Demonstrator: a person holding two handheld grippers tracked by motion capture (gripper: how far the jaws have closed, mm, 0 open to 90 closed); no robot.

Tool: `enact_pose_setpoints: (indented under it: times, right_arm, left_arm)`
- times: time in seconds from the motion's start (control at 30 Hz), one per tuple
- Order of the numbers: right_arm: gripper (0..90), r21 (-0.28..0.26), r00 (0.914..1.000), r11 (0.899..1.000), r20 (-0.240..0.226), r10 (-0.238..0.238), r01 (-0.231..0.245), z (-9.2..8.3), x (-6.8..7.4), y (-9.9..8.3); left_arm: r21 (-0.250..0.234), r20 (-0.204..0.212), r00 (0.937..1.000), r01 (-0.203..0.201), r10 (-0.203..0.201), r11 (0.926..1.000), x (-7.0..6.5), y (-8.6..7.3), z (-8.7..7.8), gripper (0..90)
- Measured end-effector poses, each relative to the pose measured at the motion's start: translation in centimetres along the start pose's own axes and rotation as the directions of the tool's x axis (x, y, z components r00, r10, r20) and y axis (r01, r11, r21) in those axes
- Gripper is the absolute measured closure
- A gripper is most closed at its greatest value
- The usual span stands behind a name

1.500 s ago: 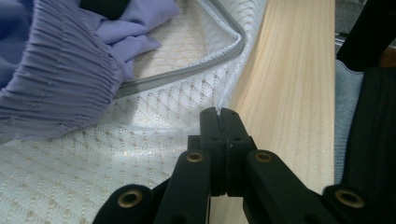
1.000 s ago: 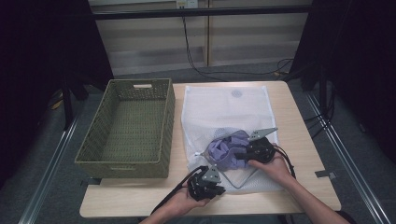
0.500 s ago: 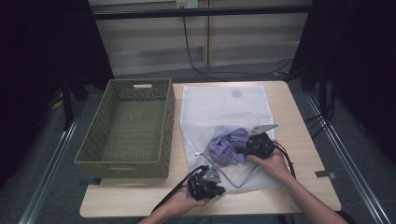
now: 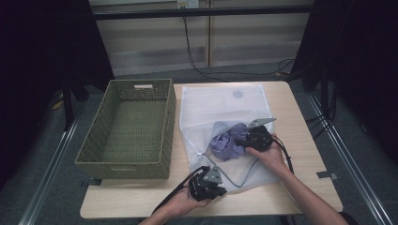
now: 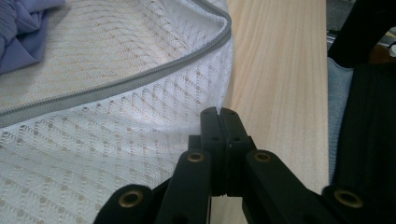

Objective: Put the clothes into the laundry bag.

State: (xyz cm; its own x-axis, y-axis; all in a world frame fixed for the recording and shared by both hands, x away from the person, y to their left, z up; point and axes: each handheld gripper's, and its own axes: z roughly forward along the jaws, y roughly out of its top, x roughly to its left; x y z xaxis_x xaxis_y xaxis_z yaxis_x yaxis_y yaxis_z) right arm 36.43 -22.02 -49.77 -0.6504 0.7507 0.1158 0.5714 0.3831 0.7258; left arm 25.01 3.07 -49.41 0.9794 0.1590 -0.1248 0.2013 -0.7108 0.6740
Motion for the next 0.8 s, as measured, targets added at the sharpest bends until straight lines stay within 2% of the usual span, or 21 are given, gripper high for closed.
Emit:
enact_pose_setpoints:
  times: [0.3,0.37,0.4,0.43,0.47,0.5,0.53,0.57,0.6,0.63,0.67,0.7,0.73,0.8]
  right_arm:
    - [74.2,-0.009,0.9986,1.000,0.051,0.009,-0.008,0.4,-0.9,1.1]
    - [73.7,-0.008,0.9991,1.000,0.033,0.026,-0.025,0.4,-1.1,1.0]
    - [73.5,-0.008,0.9990,0.999,0.031,0.033,-0.033,0.5,-1.1,0.9]
    - [73.1,-0.006,0.9992,0.999,0.016,0.036,-0.036,0.4,-1.0,0.8]
    - [72.5,-0.007,0.9991,0.999,0.016,0.039,-0.038,0.3,-0.9,0.7]
    - [71.6,-0.010,0.9994,0.999,0.003,0.036,-0.036,0.2,-0.9,0.7]
    - [71.3,-0.010,0.9994,0.999,0.002,0.034,-0.034,0.0,-0.8,0.7]
    - [70.8,-0.012,0.9995,0.999,0.002,0.032,-0.032,-0.1,-0.8,0.7]
    - [69.7,-0.013,0.9996,1.000,-0.005,0.027,-0.028,-0.3,-0.8,0.8]
    - [68.8,-0.016,0.9995,0.999,-0.009,0.030,-0.030,-0.6,-0.7,0.8]
    - [68.8,-0.022,0.9993,0.999,-0.020,0.031,-0.031,-0.8,-0.6,0.8]
    - [68.1,-0.023,0.9993,0.999,-0.027,0.027,-0.028,-1.0,-0.5,0.8]
    - [66.7,-0.024,0.9991,1.000,-0.039,0.019,-0.020,-1.2,-0.3,0.8]
    - [65.2,-0.027,0.9986,1.000,-0.052,0.003,-0.004,-1.8,-0.1,0.7]
  left_arm:
    - [0.008,-0.006,1.0000,-0.001,0.001,1.0000,-0.1,-0.1,-0.1,90.0]
    - [0.024,-0.004,1.0000,-0.004,0.004,0.9997,0.0,0.0,-0.2,90.0]
    - [0.000,0.000,1.0000,0.008,-0.008,1.0000,-0.1,-0.1,-0.1,90.0]
    - [0.016,0.000,1.0000,-0.002,0.002,0.9999,0.0,0.0,-0.2,90.0]
    - [0.010,0.000,1.0000,0.000,0.000,1.0000,0.0,0.0,-0.1,90.0]
    - [0.025,0.017,0.9998,-0.009,0.009,0.9996,0.0,0.1,-0.2,90.0]
    - [0.024,-0.003,1.0000,-0.009,0.009,0.9997,0.0,0.1,-0.2,89.9]
    - [0.038,-0.002,1.0000,-0.009,0.009,0.9993,0.0,0.1,-0.3,89.3]
    - [0.015,-0.003,0.9999,-0.012,0.012,0.9998,-0.1,0.1,-0.1,88.6]
    - [0.017,-0.001,0.9999,-0.017,0.017,0.9997,0.0,0.2,-0.2,87.6]
    - [0.032,-0.004,0.9999,-0.015,0.015,0.9994,0.0,0.3,-0.5,86.6]
    - [0.009,0.005,1.0000,-0.008,0.008,0.9999,0.0,0.4,-0.6,86.3]
    - [-0.012,-0.005,1.0000,-0.002,0.002,0.9999,-0.1,0.6,-0.8,85.5]
    - [-0.056,0.014,0.9998,0.013,-0.012,0.9984,0.0,1.1,-1.4,82.9]
